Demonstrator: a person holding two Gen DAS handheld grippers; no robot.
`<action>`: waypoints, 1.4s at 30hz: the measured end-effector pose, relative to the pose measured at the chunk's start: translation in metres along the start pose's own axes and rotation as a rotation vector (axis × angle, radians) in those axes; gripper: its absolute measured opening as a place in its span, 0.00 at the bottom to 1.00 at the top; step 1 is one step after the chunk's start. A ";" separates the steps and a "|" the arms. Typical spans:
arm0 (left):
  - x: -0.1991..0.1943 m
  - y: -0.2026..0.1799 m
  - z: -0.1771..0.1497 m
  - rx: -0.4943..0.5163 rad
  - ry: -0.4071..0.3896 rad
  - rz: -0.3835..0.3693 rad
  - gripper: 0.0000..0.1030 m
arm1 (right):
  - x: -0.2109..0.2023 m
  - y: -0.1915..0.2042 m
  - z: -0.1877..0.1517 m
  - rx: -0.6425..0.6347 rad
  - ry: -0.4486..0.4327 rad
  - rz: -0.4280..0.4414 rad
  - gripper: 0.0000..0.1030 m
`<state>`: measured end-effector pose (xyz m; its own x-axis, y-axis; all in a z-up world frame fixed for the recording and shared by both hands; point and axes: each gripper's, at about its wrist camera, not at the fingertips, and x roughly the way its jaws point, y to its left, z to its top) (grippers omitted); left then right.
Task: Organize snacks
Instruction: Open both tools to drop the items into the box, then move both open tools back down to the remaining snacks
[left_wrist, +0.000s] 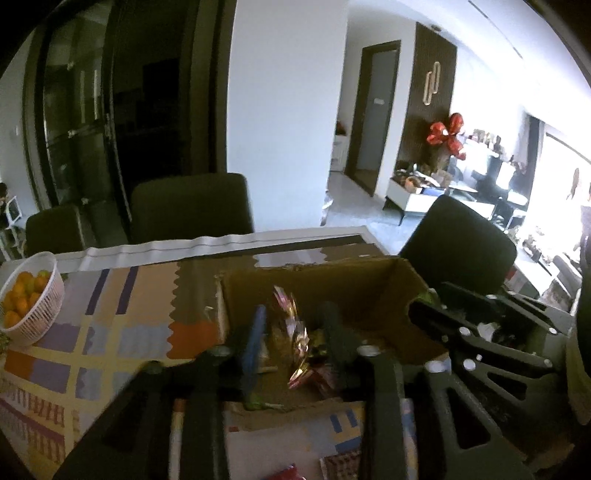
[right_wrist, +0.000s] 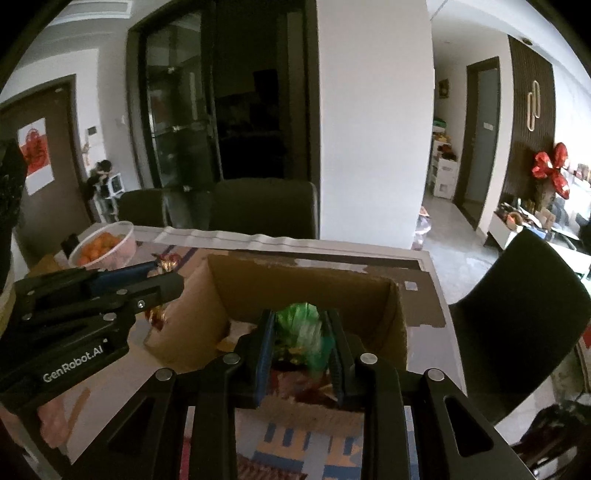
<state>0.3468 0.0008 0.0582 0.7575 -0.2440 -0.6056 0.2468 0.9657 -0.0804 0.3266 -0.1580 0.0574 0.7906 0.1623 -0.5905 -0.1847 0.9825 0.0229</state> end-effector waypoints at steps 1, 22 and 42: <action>-0.002 0.000 -0.001 -0.002 -0.007 0.006 0.45 | 0.001 -0.001 0.001 0.011 0.007 -0.011 0.44; -0.068 -0.031 -0.067 0.077 -0.018 -0.011 0.51 | -0.073 0.012 -0.055 -0.022 -0.059 -0.010 0.47; -0.062 -0.049 -0.148 0.165 0.128 -0.066 0.48 | -0.063 0.026 -0.153 0.005 0.160 0.046 0.47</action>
<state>0.1981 -0.0180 -0.0173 0.6560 -0.2833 -0.6996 0.3972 0.9177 0.0008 0.1829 -0.1569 -0.0282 0.6781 0.1912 -0.7096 -0.2151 0.9749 0.0570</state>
